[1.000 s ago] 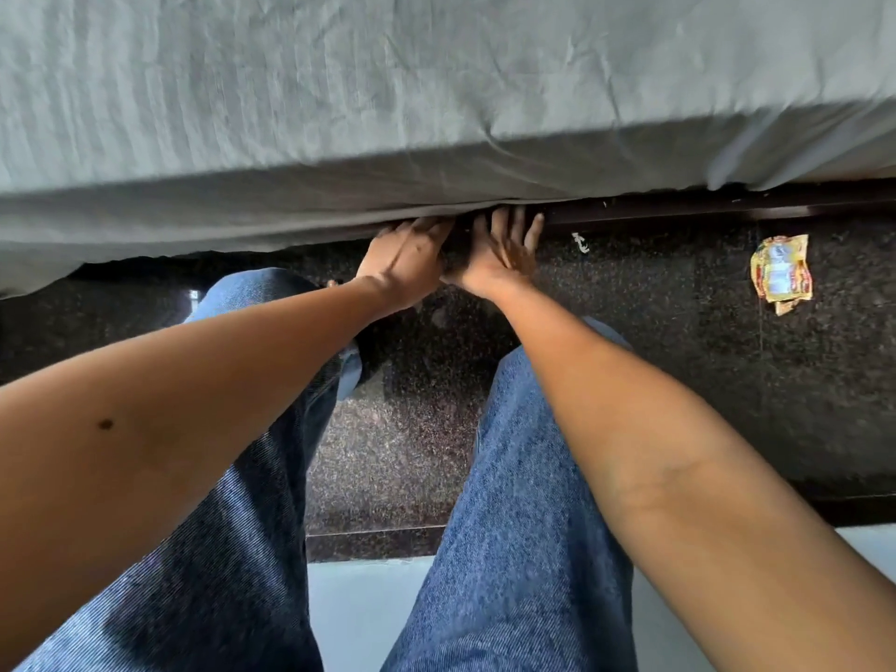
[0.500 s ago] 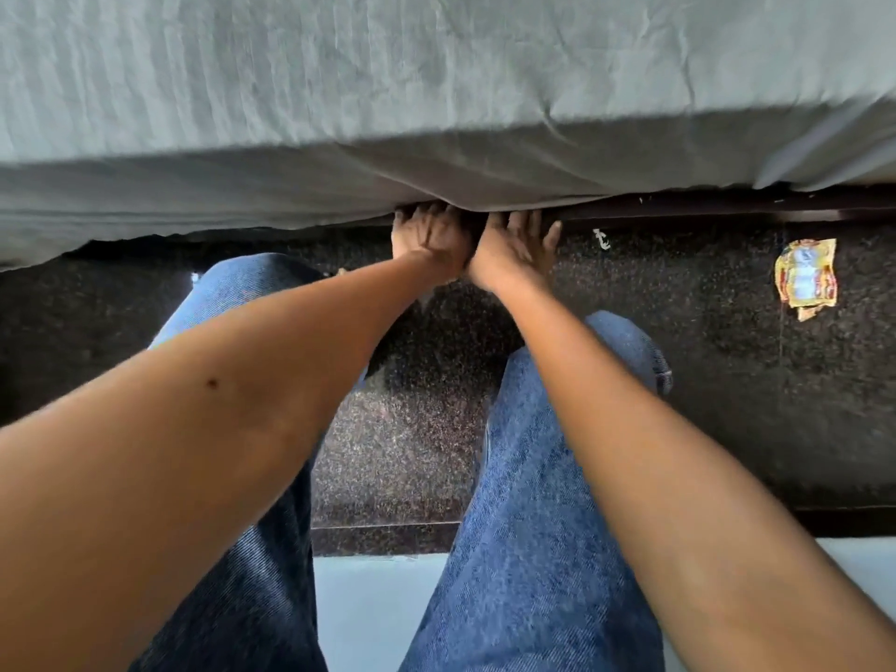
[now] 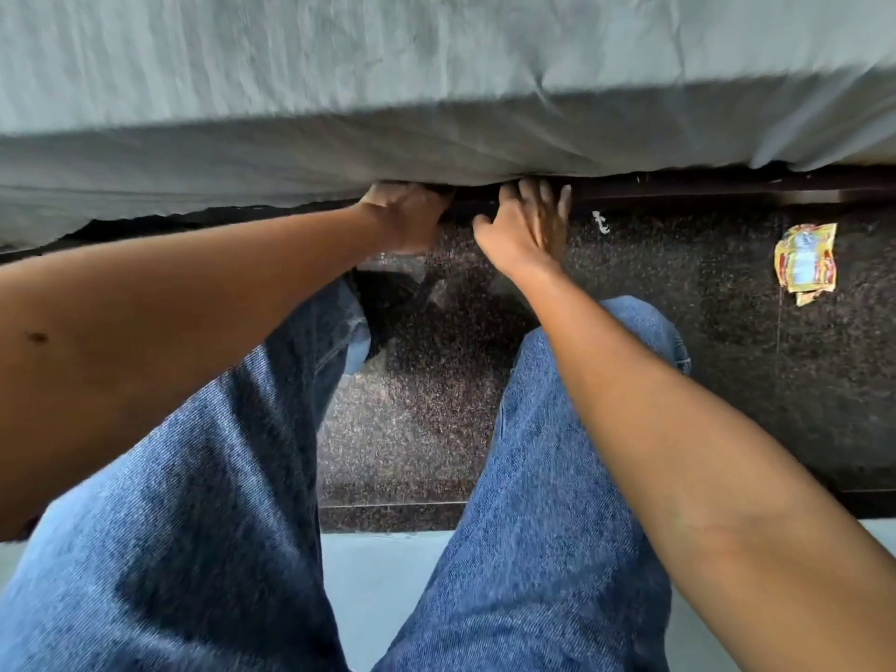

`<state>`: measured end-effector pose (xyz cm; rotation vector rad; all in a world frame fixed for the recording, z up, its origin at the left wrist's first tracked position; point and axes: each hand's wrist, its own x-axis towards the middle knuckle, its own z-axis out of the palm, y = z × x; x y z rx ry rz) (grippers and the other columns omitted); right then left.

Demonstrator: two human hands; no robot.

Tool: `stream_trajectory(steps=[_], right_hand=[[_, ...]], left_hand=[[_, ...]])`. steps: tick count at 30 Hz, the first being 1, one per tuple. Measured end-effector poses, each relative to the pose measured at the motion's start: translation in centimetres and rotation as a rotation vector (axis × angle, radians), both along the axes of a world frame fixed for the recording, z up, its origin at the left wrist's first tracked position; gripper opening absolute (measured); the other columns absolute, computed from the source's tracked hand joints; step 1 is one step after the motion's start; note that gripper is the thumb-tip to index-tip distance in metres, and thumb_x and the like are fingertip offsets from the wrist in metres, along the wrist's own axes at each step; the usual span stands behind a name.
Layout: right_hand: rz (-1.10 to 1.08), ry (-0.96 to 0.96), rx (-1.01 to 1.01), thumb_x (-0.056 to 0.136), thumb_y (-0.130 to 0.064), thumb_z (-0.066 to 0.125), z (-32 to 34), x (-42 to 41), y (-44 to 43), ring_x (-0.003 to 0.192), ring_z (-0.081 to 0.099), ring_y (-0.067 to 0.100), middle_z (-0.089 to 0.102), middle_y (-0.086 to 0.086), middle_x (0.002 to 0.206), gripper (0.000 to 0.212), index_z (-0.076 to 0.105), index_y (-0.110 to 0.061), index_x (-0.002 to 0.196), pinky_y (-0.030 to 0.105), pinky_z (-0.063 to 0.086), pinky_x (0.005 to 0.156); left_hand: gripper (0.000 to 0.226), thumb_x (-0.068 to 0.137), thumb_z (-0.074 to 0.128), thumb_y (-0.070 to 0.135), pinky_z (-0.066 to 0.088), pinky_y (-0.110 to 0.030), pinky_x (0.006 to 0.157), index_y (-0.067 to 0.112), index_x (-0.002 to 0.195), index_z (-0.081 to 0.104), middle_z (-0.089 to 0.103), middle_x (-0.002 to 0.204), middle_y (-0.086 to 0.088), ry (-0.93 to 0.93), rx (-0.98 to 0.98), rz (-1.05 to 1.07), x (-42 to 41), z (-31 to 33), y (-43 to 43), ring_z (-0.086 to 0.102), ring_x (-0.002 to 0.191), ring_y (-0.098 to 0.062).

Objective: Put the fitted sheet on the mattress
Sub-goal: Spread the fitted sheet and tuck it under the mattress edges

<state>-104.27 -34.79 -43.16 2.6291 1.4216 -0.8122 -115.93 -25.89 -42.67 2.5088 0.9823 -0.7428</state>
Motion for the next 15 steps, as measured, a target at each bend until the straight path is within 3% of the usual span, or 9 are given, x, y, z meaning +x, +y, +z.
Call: stream_trajectory(steps=[3, 7, 9, 11, 13, 15], right_hand=[[0.072, -0.001, -0.068, 0.089, -0.052, 0.045, -0.6, -0.1, -0.1, 0.146, 0.004, 0.031, 0.020, 0.012, 0.155, 0.071, 0.027, -0.016, 0.147, 0.058, -0.010, 0.113], [0.037, 0.032, -0.141, 0.087, -0.065, 0.038, -1.1, -0.3, 0.7, 0.146, -0.002, 0.031, 0.014, 0.009, 0.158, 0.077, 0.022, -0.024, 0.150, 0.059, -0.012, 0.112], [-0.038, 0.013, -0.083, 0.085, -0.069, 0.035, -0.8, -0.2, 1.5, 0.143, 0.019, 0.030, 0.042, 0.010, 0.146, 0.071, 0.047, -0.022, 0.137, 0.057, -0.005, 0.114], [-0.123, 0.003, -0.023, 0.083, -0.071, 0.036, -0.3, -0.4, 2.3, 0.130, 0.042, 0.027, 0.065, 0.009, 0.119, 0.069, 0.068, -0.017, 0.110, 0.056, -0.002, 0.114], [-0.139, 0.010, 0.003, 0.079, -0.075, 0.035, -0.4, -1.0, 2.8, 0.133, 0.040, 0.028, 0.066, 0.009, 0.116, 0.075, 0.070, -0.015, 0.108, 0.060, -0.006, 0.112], [-0.135, -0.007, -0.004, 0.078, -0.077, 0.034, -0.5, -1.5, 2.9, 0.140, 0.025, 0.032, 0.059, 0.013, 0.129, 0.081, 0.065, -0.014, 0.119, 0.061, -0.010, 0.111]], left_hand=[[0.040, 0.093, 0.043, 0.020, 0.046, -0.039, 0.083, 0.017, 0.131, 0.050, 0.059, 0.125, -0.013, 0.030, -0.004, 0.065, 0.7, 1.5, -1.1, 0.057, 0.112, -0.032], [0.037, 0.089, 0.046, 0.020, 0.047, -0.039, 0.084, 0.018, 0.123, 0.058, 0.062, 0.120, -0.013, -0.248, -0.087, 0.469, 1.0, 2.0, -3.7, 0.057, 0.109, -0.034], [0.037, 0.086, 0.046, 0.017, 0.048, -0.039, 0.087, 0.010, 0.120, 0.060, 0.064, 0.117, -0.014, -0.386, -0.191, 0.855, 1.4, 1.8, -3.5, 0.058, 0.109, -0.033], [0.042, 0.086, 0.043, 0.020, 0.047, -0.036, 0.088, 0.005, 0.124, 0.055, 0.063, 0.117, -0.012, -0.555, -0.448, 1.405, 1.4, 2.0, -2.7, 0.058, 0.111, -0.028], [0.034, 0.096, 0.033, 0.017, 0.041, -0.033, 0.084, 0.008, 0.123, 0.051, 0.059, 0.103, -0.005, -0.735, -0.678, 1.784, 0.8, 2.0, -1.6, 0.057, 0.098, -0.019], [0.030, 0.097, 0.028, 0.010, 0.040, -0.031, 0.081, 0.012, 0.117, 0.051, 0.054, 0.092, 0.000, -0.843, -0.703, 2.000, 0.0, 1.0, -0.3, 0.053, 0.084, -0.012]])
